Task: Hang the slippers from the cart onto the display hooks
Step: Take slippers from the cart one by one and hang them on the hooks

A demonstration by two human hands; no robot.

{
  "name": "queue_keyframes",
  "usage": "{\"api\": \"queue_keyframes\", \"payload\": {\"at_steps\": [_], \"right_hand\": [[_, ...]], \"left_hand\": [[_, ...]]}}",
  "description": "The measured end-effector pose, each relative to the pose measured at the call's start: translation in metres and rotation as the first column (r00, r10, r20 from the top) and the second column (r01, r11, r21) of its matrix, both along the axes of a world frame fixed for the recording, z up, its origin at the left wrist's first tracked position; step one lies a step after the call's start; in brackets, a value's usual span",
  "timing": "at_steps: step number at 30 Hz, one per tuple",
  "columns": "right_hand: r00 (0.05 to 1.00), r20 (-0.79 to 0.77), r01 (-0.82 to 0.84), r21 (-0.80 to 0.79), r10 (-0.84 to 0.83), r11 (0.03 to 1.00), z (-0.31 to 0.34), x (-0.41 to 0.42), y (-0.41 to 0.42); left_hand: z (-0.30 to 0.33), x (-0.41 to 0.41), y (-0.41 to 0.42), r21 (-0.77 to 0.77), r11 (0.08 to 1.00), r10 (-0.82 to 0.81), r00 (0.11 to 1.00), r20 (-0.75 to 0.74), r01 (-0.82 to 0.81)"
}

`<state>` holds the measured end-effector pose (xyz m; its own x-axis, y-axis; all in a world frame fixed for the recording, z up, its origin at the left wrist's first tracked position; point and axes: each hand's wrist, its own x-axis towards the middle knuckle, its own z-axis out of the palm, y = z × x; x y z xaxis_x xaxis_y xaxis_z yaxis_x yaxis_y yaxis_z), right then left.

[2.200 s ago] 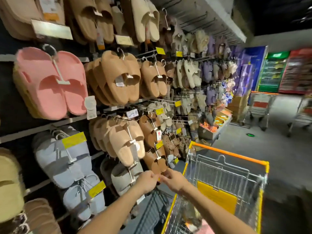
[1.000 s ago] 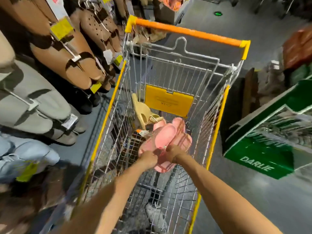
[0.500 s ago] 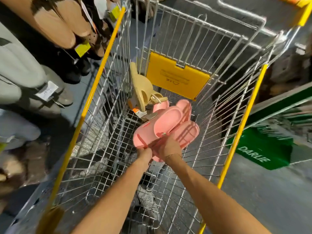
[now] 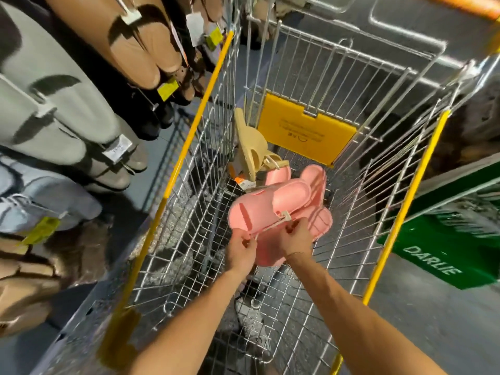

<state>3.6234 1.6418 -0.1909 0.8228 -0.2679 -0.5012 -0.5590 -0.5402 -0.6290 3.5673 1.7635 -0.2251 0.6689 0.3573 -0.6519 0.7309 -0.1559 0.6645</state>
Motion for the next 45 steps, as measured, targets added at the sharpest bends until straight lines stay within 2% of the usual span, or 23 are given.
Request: {"api": "queue_keyframes", "payload": {"at_steps": [5,7,10,13,15,17,20,22,23,25,27,30,32,35,37,42,45], "right_hand": [[0.983,-0.051,0.182,0.146,-0.176,0.972,0.019,-0.019,0.016],[0.964,-0.124,0.257,0.208,-0.235,0.944,0.029,-0.033,0.022],[0.930,-0.153,0.366,0.278,-0.335,0.888,0.040,-0.056,0.032],[0.918,-0.165,0.396,0.333,-0.360,0.856,0.059,-0.081,0.038],[0.938,-0.210,0.338,0.389,-0.274,0.857,0.078,-0.099,0.041],[0.969,-0.176,0.233,0.412,-0.174,0.881,0.099,-0.117,0.041],[0.991,0.055,0.093,0.368,-0.122,0.925,0.124,-0.118,0.034],[0.986,0.162,-0.094,0.303,0.046,0.948,0.151,-0.110,0.026],[0.967,0.205,-0.209,0.295,0.152,0.932,0.167,-0.108,0.021],[0.918,0.277,-0.375,0.377,0.283,0.847,0.200,-0.105,0.020],[0.872,0.340,-0.480,0.443,0.354,0.757,0.262,-0.116,0.035],[0.697,0.562,-0.697,0.385,0.445,0.605,0.317,-0.128,0.077],[0.653,0.619,-0.736,0.380,0.437,0.560,0.342,-0.136,0.108],[0.702,0.579,-0.701,0.459,0.415,0.546,0.364,-0.150,0.153],[0.722,0.562,-0.677,0.455,0.404,0.578,0.375,-0.161,0.188],[0.601,0.600,-0.798,0.402,0.529,0.449,0.406,-0.210,0.277],[0.525,0.613,-0.851,0.405,0.591,0.336,0.420,-0.250,0.324]], "left_hand": [[0.054,-0.012,0.019,0.255,0.951,-0.197,0.978,0.066,0.174],[0.076,-0.017,0.029,0.389,0.889,-0.291,0.954,0.078,0.240],[0.112,-0.025,0.045,0.628,0.690,-0.507,0.859,0.064,0.361],[0.158,-0.033,0.057,0.767,0.471,-0.681,0.733,0.001,0.436],[0.195,-0.039,0.060,0.823,0.371,-0.752,0.659,-0.005,0.430],[0.231,-0.046,0.064,0.859,0.301,-0.819,0.574,0.010,0.415],[0.282,-0.060,0.076,0.882,0.176,-0.884,0.465,-0.054,0.438],[0.309,-0.073,0.091,0.914,0.112,-0.909,0.412,-0.065,0.389],[0.320,-0.080,0.101,0.929,0.108,-0.912,0.407,-0.049,0.355],[0.345,-0.095,0.119,0.953,0.138,-0.910,0.415,0.014,0.270],[0.373,-0.111,0.136,0.966,0.205,-0.890,0.441,0.116,0.160],[0.413,-0.136,0.165,0.954,0.299,-0.835,0.491,0.247,0.027],[0.435,-0.154,0.190,0.952,0.303,-0.814,0.508,0.282,-0.043],[0.466,-0.190,0.233,0.956,0.253,-0.785,0.548,0.291,-0.146],[0.482,-0.219,0.260,0.955,0.205,-0.750,0.593,0.293,-0.213],[0.509,-0.310,0.322,0.921,0.116,-0.639,0.682,0.356,-0.372],[0.511,-0.371,0.357,0.901,-0.013,-0.475,0.795,0.377,-0.434]]}}
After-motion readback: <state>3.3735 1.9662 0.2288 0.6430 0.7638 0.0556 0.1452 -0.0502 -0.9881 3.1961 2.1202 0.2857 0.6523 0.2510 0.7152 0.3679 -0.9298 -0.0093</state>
